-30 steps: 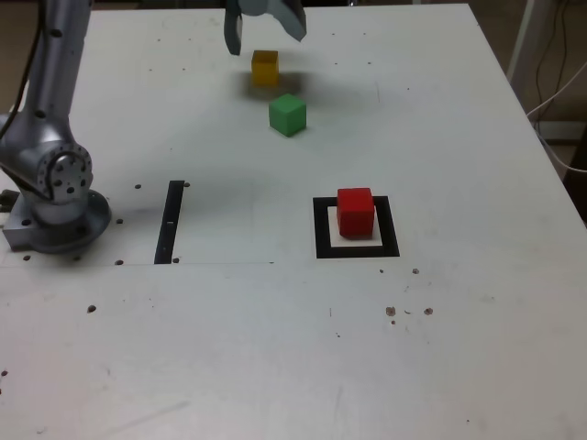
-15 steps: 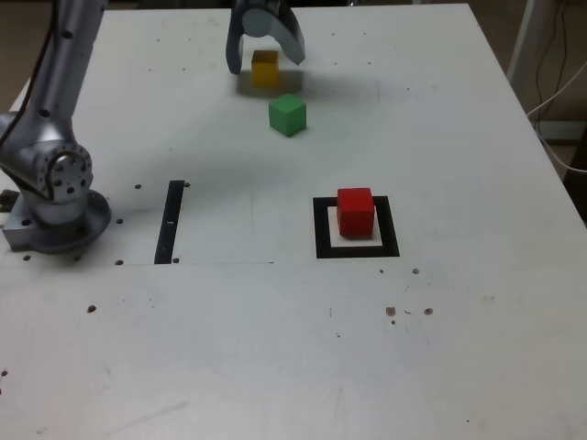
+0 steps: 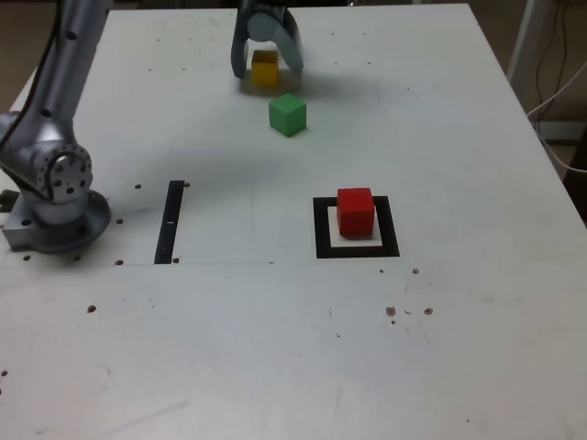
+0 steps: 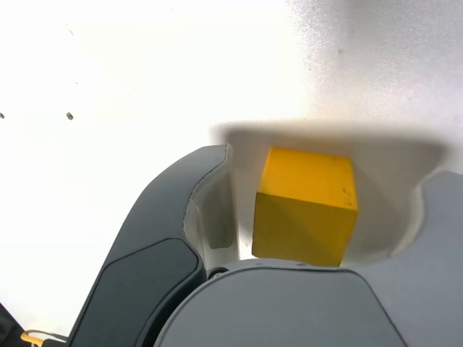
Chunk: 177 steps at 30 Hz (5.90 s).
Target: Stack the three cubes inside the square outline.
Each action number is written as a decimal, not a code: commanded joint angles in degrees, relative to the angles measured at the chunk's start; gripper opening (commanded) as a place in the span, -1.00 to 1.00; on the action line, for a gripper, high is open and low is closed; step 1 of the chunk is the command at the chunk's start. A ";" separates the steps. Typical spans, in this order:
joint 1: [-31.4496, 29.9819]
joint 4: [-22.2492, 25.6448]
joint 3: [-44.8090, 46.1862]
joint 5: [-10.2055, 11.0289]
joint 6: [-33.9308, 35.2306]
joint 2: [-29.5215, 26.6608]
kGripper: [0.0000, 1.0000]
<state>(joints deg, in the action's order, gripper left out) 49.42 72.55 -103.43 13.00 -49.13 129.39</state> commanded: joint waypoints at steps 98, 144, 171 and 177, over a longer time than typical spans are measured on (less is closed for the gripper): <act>-49.71 7.84 5.68 -14.93 43.54 -11.72 -0.39; -48.99 7.80 6.42 -13.35 42.85 -12.32 0.99; -26.10 11.55 9.41 -6.56 33.15 -16.95 1.00; -22.29 11.30 8.77 -6.28 32.61 -15.06 1.00</act>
<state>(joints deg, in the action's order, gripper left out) 26.22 83.93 -94.20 6.49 -16.43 113.49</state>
